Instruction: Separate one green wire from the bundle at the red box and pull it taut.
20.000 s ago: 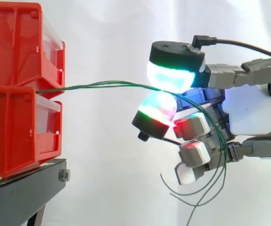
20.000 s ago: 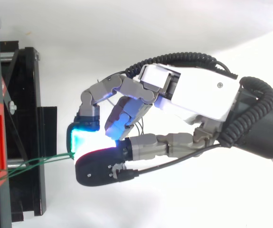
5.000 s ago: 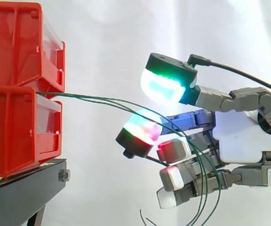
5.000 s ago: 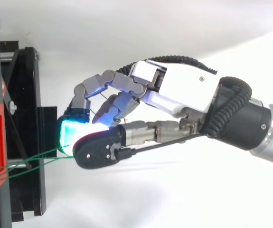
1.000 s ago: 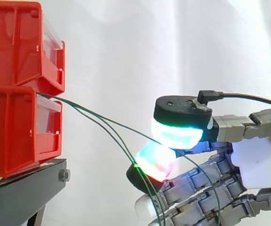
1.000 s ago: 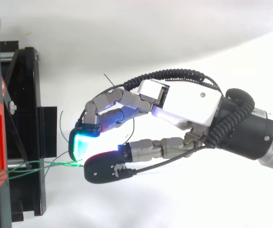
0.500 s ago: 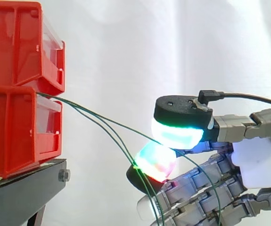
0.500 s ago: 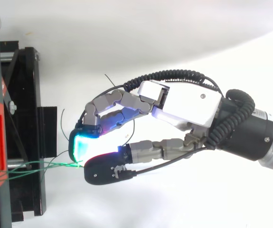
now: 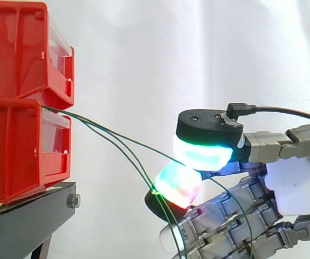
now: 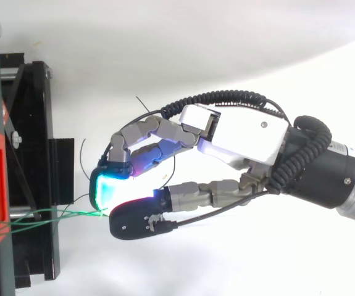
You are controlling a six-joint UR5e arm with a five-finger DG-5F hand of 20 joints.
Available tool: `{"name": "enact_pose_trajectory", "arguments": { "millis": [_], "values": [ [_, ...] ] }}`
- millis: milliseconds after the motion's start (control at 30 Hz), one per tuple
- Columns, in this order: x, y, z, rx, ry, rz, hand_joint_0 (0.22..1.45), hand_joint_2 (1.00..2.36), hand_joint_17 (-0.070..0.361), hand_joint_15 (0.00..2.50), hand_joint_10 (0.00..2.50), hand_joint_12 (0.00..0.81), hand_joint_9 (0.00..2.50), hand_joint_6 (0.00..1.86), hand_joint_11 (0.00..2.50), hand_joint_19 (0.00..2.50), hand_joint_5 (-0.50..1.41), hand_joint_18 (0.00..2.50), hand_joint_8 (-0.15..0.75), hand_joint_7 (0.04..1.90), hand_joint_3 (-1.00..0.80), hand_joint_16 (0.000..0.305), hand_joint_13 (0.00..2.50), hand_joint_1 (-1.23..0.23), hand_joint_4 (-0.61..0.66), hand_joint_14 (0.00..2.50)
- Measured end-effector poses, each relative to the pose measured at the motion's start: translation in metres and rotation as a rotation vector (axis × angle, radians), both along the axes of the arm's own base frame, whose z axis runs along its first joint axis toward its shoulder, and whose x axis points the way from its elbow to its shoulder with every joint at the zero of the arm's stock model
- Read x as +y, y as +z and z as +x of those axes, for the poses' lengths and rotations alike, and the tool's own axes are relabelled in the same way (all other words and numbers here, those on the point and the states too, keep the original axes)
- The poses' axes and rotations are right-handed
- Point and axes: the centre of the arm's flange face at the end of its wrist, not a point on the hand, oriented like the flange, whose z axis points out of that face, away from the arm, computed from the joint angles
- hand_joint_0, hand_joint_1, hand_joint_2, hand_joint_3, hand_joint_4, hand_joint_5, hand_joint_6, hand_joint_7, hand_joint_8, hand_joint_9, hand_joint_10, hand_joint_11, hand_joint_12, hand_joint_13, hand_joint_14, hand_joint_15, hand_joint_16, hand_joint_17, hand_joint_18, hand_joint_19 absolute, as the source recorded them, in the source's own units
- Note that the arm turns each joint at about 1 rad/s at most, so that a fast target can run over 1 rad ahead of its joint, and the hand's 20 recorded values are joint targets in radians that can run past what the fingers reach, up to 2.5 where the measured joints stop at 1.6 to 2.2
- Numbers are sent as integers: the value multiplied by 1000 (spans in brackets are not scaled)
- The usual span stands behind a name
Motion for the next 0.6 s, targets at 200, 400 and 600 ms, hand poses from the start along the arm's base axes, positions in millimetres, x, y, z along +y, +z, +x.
{"name": "enact_pose_trajectory", "arguments": {
  "millis": [200, 400, 600],
  "values": [
    [0, 0, 0, 0, 0, 0, 605, 1021, 123, 359, 10, 332, 856, 851, 237, 591, -93, 552, 194, 1118, -25, 55, 651, -816, -239, 15],
    [0, 0, 0, 0, 0, 0, 604, 1021, 123, 357, 10, 330, 854, 852, 242, 583, -94, 551, 192, 1114, -24, 55, 645, -815, -236, 15],
    [0, 0, 0, 0, -1, 0, 604, 1021, 122, 355, 12, 327, 848, 851, 238, 582, -94, 546, 192, 1126, -27, 54, 628, -814, -236, 15]
  ]
}}
